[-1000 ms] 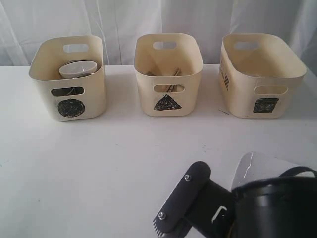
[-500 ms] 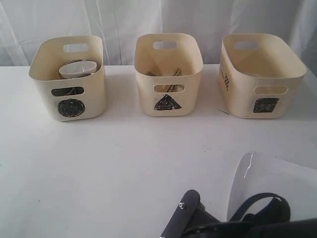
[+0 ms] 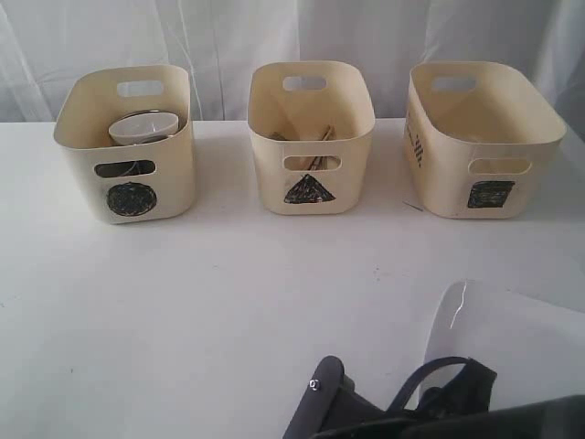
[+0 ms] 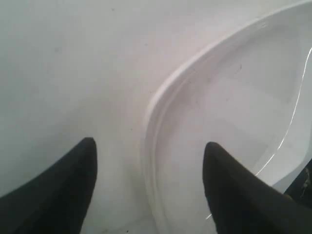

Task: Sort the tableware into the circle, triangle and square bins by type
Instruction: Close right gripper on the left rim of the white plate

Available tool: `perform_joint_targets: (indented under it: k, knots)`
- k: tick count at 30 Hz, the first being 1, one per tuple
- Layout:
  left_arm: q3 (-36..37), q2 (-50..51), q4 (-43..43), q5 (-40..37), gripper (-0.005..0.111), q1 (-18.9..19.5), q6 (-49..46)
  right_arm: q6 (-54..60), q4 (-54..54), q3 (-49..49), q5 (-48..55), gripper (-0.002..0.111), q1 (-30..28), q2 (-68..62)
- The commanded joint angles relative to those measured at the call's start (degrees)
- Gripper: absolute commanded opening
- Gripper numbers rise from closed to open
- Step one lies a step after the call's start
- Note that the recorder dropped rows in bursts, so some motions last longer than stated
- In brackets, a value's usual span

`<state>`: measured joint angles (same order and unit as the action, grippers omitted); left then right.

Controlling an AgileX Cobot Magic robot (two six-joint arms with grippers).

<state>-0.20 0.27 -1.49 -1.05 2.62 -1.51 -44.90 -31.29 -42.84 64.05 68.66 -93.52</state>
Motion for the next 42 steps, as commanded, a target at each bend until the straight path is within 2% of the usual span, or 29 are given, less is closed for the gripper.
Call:
perform_joint_targets:
  k: [1, 13, 31, 34, 42]
  knots:
    - [0.2, -0.27, 0.26, 0.06, 0.037, 0.18, -0.03, -0.45, -1.76, 0.22, -0.57, 0.06, -1.29, -2.08]
    - [0.2, -0.27, 0.26, 0.06, 0.037, 0.18, -0.03, -0.45, -3.3, 4.15, -5.14, 0.06, -4.8, -5.11]
    - [0.2, -0.27, 0.26, 0.06, 0.037, 0.18, -0.03, -0.45, -6.4, 5.02, -10.15, 0.059, -6.1, -8.38]
    - [0.2, -0.27, 0.26, 0.06, 0.037, 0.18, -0.03, -0.45, -6.4, 5.02, -10.56, 0.052, -6.39, -8.47]
    - [0.2, -0.27, 0.26, 0.06, 0.037, 0.18, -0.03, -0.45, -4.65, 5.02, -11.6, 0.016, -6.39, -8.47]
